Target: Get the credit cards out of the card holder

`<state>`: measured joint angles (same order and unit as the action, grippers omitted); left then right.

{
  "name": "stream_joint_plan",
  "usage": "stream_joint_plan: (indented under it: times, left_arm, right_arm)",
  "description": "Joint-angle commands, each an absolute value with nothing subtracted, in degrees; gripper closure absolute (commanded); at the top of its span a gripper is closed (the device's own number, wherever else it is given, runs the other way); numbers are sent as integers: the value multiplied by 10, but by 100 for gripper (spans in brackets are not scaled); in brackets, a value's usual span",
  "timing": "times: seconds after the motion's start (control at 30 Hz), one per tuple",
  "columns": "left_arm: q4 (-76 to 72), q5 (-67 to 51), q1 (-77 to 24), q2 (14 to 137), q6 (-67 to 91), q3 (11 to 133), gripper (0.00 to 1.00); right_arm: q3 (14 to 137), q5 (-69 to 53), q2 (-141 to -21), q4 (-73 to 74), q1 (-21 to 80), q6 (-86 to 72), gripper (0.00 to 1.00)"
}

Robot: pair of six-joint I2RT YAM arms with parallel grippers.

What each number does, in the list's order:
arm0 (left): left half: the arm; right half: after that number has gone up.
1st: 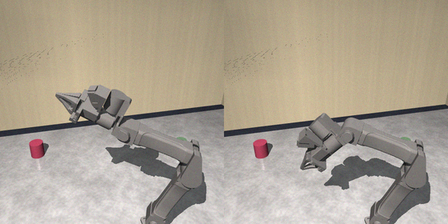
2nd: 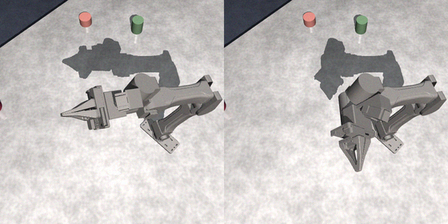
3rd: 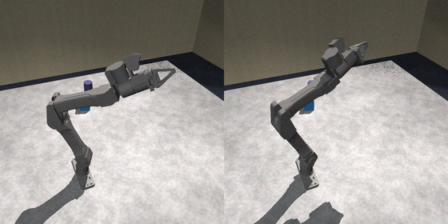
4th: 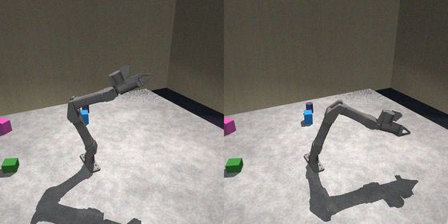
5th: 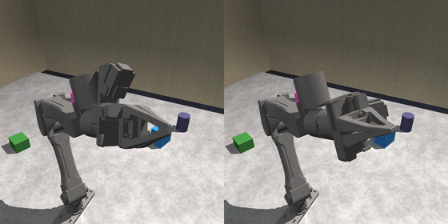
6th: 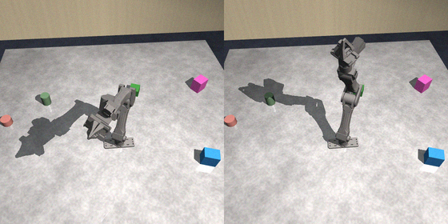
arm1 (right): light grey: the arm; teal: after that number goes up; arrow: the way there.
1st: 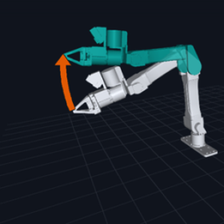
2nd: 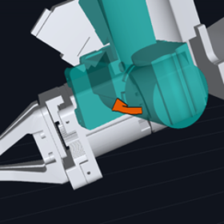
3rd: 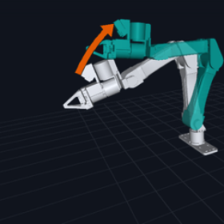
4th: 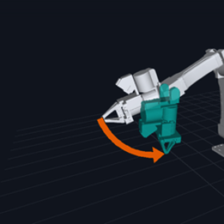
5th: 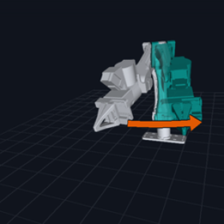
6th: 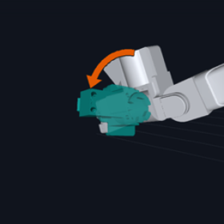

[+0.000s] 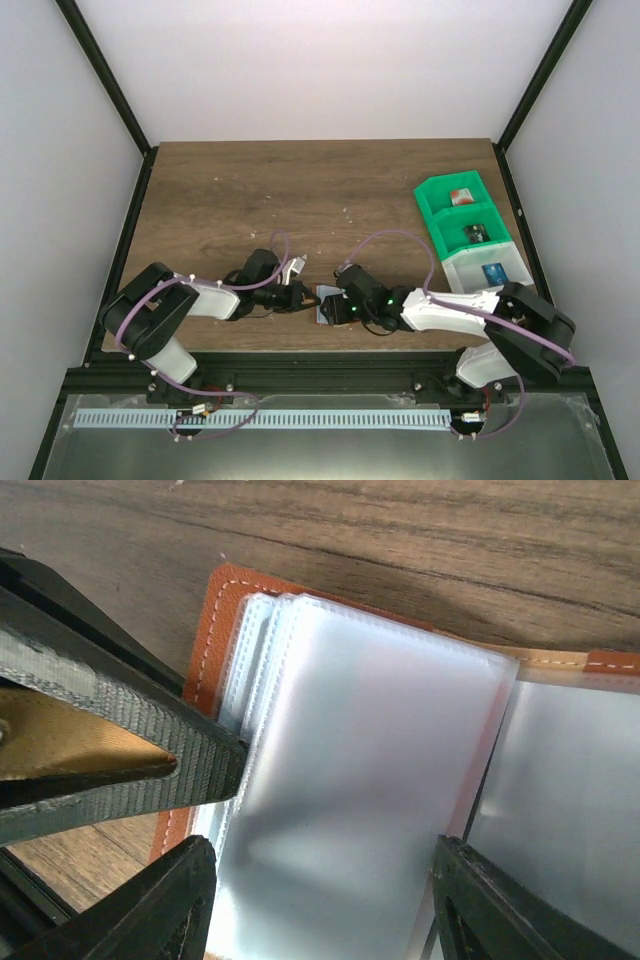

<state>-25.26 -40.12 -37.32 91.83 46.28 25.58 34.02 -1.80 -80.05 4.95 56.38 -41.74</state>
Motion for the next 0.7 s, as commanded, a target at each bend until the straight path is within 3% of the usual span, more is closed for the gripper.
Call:
stream_joint_plan:
  times: [0.0,0.27,0.67]
  left_arm:
    - [-260,-390,-376,913,461,250,100]
    - [-268,-390,-376,914,466,252,100]
    - [-266,-388,-377,909,466,247,100]
  right_arm:
    - [342,-13,-812,43,571,-417,39]
    - [344,-1,-822,53,572,-416,39]
    - [346,28,-815,80,572,-413,50]
